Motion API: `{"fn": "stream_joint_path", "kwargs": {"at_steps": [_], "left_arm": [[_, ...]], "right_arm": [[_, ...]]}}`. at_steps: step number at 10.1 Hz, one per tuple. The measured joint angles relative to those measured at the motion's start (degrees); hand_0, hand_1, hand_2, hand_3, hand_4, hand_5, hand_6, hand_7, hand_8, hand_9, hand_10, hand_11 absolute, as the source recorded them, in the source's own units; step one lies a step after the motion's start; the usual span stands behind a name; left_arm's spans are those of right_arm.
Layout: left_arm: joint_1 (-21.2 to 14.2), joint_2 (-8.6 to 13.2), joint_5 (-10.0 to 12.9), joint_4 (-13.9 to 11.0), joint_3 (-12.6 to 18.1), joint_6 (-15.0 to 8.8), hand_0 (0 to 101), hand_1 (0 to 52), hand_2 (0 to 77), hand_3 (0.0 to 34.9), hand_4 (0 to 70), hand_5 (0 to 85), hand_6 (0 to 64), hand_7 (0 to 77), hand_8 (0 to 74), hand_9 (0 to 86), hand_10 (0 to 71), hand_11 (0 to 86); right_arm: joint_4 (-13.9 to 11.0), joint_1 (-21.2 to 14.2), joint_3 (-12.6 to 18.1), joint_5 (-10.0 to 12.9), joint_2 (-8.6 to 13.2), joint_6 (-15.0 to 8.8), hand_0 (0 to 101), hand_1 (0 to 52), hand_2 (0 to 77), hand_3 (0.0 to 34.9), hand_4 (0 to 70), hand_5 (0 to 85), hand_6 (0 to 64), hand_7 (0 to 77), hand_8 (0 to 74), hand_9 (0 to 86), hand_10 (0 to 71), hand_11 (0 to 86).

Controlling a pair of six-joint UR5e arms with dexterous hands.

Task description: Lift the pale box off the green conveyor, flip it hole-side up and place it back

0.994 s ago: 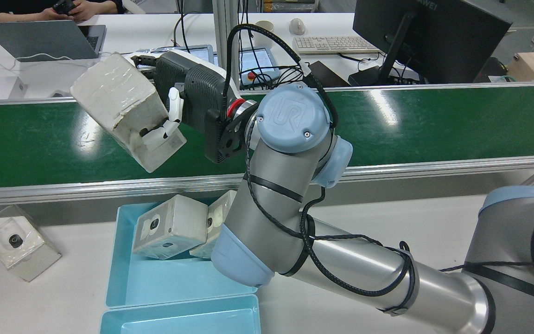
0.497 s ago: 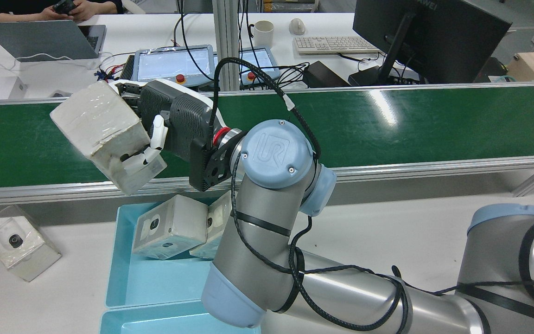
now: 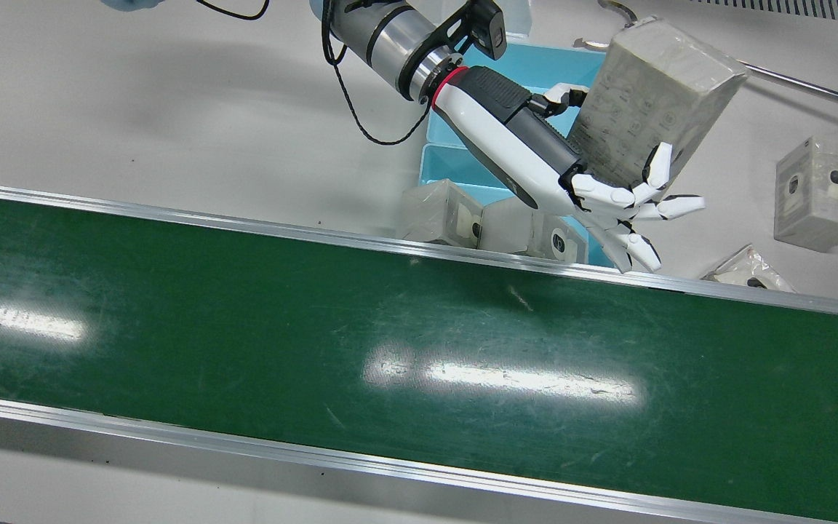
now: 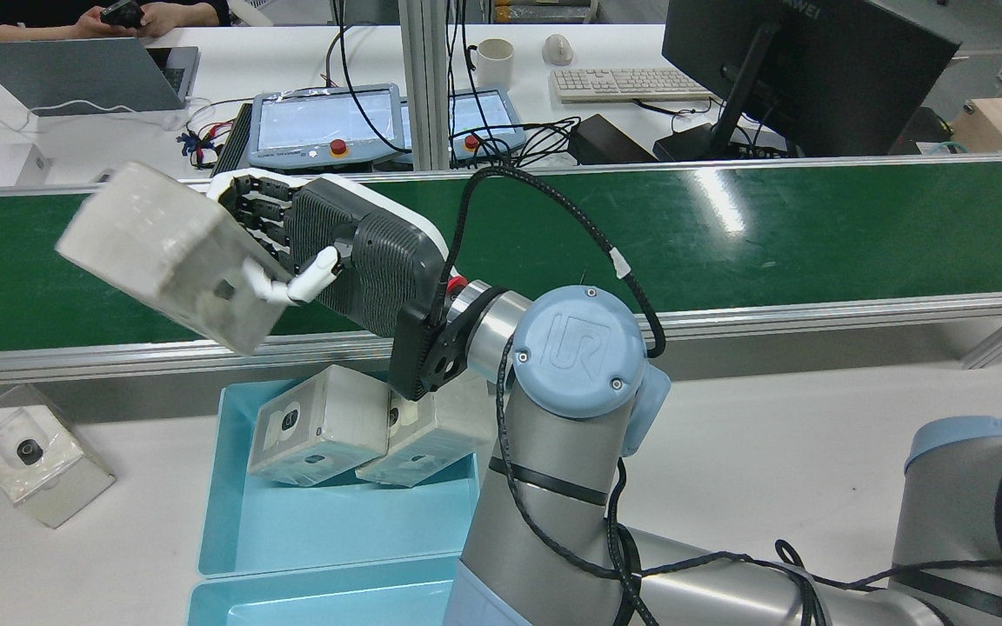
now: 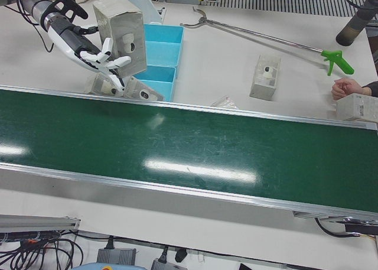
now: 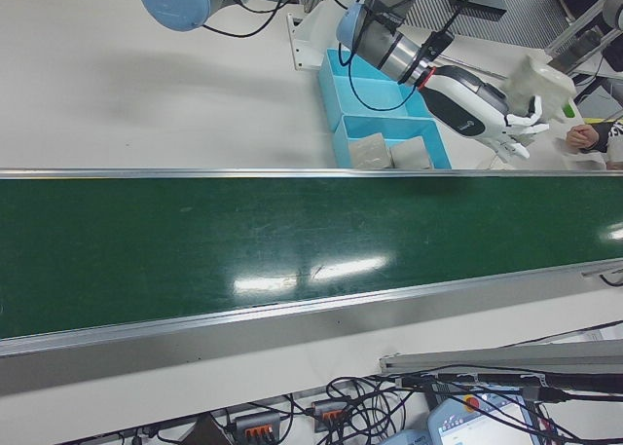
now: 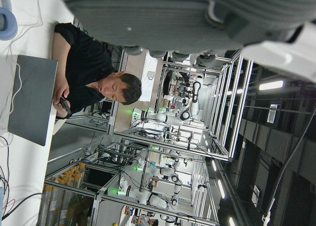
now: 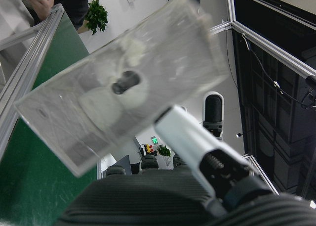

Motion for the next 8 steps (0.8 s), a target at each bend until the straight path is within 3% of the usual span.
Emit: {"fn": "stream_joint_path", "kwargs": {"at_steps": [1,2,3,4,5,6,7,8], "left_arm": [[0.0,0.0,0.0,0.0,0.0,0.0,0,0.0,1.1,0.0,0.0,1.1,0.5,0.0,0.5,0.0,0.5,0.5],[0.0,0.0,0.0,0.0,0.0,0.0,0,0.0,1.1,0.0,0.0,1.1,0.5,0.0,0.5,0.0,0.5,0.5],[0.0,0.0,0.0,0.0,0.0,0.0,0,0.0,0.5,0.0,0.0,1.1,0.5,0.0,0.5,0.5,0.5,0.5],[0.0,0.0,0.0,0.0,0.0,0.0,0,0.0,1.1,0.0,0.0,1.1,0.5,0.5,0.5,0.5,0.5,0.5],[0.0,0.0,0.0,0.0,0.0,0.0,0,0.0,1.1,0.0,0.0,1.1,0.5,0.0,0.5,0.0,0.5,0.5],[0.0,0.0,0.0,0.0,0.0,0.0,0,0.0,1.1,0.0,0.0,1.1,0.5,0.0,0.5,0.0,0.5,0.5],[0.0,0.0,0.0,0.0,0.0,0.0,0,0.0,0.5,0.0,0.0,1.1,0.5,0.0,0.5,0.0,0.5,0.5],[0.0,0.0,0.0,0.0,0.0,0.0,0,0.0,0.5,0.0,0.0,1.1,0.5,0.0,0.5,0.0,0.5,0.5]], "right_arm": [[-0.02,0.0,0.71,0.07,-0.76,0.0,80,48.0,54.5,9.0,20.2,44.7,9.8,15.8,1.1,3.8,0.0,0.5],[-0.05,0.03,1.09,0.13,-1.18,0.0,77,39.3,49.6,13.6,17.5,33.8,8.2,13.1,0.5,1.6,0.0,0.5],[-0.08,0.06,1.32,0.5,-1.54,-0.05,68,20.2,43.6,16.7,16.9,30.0,6.0,8.7,0.5,1.6,0.0,0.5],[-0.1,0.09,1.57,1.15,-1.92,-0.16,60,18.0,28.4,19.9,14.7,25.6,4.9,8.7,0.5,1.6,0.0,0.5],[-0.11,0.08,1.74,1.69,-2.35,-0.27,51,16.9,3.8,24.9,13.1,23.5,3.3,8.7,0.5,1.1,0.0,0.5],[-0.14,0.08,1.82,2.55,-3.05,-0.36,51,16.9,3.8,24.9,13.1,23.5,3.3,8.7,0.5,1.1,0.0,0.5],[-0.15,0.09,1.85,4.37,-4.42,-0.46,52,17.5,9.8,27.9,13.1,25.1,3.3,8.7,0.0,1.1,0.0,0.5],[-0.15,0.17,1.84,6.57,-6.22,-0.71,52,20.2,12.5,28.1,14.7,26.2,3.3,8.7,0.0,1.1,0.0,0.5]]}}
